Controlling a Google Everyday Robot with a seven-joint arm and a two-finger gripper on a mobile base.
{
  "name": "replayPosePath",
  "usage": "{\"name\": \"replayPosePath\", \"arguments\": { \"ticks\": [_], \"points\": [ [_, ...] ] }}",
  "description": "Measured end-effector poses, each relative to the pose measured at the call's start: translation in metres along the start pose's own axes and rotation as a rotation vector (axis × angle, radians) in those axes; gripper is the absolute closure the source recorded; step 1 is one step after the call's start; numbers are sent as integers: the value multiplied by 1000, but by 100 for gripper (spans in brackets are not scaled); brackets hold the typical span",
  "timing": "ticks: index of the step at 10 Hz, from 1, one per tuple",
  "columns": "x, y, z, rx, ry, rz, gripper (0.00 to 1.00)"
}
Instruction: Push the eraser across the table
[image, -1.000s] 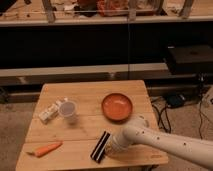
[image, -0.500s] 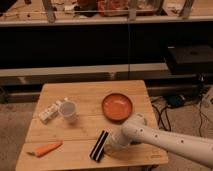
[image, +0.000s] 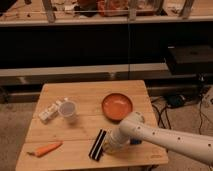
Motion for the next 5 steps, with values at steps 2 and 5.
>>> {"name": "replayPosePath", "arguments": {
  "ticks": [2,5],
  "points": [
    [2,-4,1,-3,-2,-5,100],
    [4,-9,3,-6,-3,-12,100]
  ]
}}
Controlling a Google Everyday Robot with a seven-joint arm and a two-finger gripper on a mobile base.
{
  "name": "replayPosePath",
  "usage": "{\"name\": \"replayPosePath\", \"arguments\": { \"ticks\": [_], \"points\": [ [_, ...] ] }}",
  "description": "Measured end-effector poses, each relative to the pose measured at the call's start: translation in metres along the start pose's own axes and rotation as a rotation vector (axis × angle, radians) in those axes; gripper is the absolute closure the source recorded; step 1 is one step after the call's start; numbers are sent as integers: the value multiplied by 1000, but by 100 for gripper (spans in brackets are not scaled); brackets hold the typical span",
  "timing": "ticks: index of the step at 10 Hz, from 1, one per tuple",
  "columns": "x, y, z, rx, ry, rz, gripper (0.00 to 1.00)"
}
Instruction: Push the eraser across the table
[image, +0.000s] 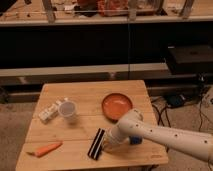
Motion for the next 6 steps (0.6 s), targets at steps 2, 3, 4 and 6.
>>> {"name": "replayPosePath", "arguments": {
  "ticks": [2,3,4,6],
  "points": [
    [2,-2,0,0,0,-1,100],
    [3,-4,1,-1,-1,-3,100],
    [3,-5,1,-2,-1,-5,100],
    [5,-8,2,-4,-2,-8,100]
  ]
}}
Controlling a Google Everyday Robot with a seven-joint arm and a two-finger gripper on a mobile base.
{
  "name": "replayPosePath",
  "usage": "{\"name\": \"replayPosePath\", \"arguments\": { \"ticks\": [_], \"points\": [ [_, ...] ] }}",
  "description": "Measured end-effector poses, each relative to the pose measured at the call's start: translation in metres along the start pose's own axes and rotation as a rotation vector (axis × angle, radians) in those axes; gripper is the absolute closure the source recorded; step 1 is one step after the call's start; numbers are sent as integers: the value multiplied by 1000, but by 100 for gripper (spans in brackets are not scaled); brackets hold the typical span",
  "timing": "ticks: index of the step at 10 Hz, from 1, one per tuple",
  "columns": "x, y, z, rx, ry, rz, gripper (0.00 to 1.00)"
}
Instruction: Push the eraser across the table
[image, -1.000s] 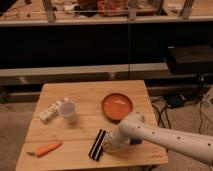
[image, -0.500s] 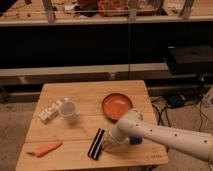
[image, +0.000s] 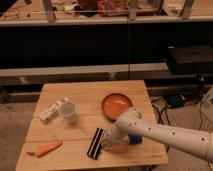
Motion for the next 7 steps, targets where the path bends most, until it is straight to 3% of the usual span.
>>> {"name": "replayPosePath", "arguments": {
  "ticks": [7],
  "points": [
    [4,-7,2,-5,-4,-10,100]
  ]
}}
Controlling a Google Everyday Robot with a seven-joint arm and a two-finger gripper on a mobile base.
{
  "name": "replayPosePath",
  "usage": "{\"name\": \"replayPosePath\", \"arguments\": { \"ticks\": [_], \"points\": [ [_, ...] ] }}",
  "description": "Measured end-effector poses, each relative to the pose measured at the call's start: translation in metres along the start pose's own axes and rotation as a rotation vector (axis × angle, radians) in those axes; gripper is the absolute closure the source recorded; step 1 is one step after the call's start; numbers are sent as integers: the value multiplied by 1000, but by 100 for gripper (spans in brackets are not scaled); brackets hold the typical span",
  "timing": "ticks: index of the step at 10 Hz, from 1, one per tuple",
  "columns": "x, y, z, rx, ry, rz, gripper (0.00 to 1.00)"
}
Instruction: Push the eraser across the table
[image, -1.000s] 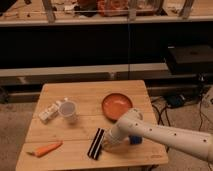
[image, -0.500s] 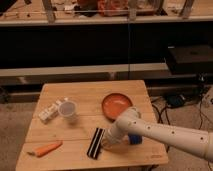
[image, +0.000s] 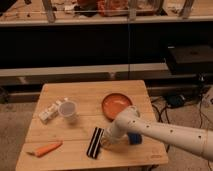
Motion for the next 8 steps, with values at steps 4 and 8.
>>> {"name": "replayPosePath", "arguments": {
  "ticks": [4,8],
  "points": [
    [2,-4,1,-3,-3,-5,100],
    [2,-8,3,-7,-5,-13,100]
  ]
}}
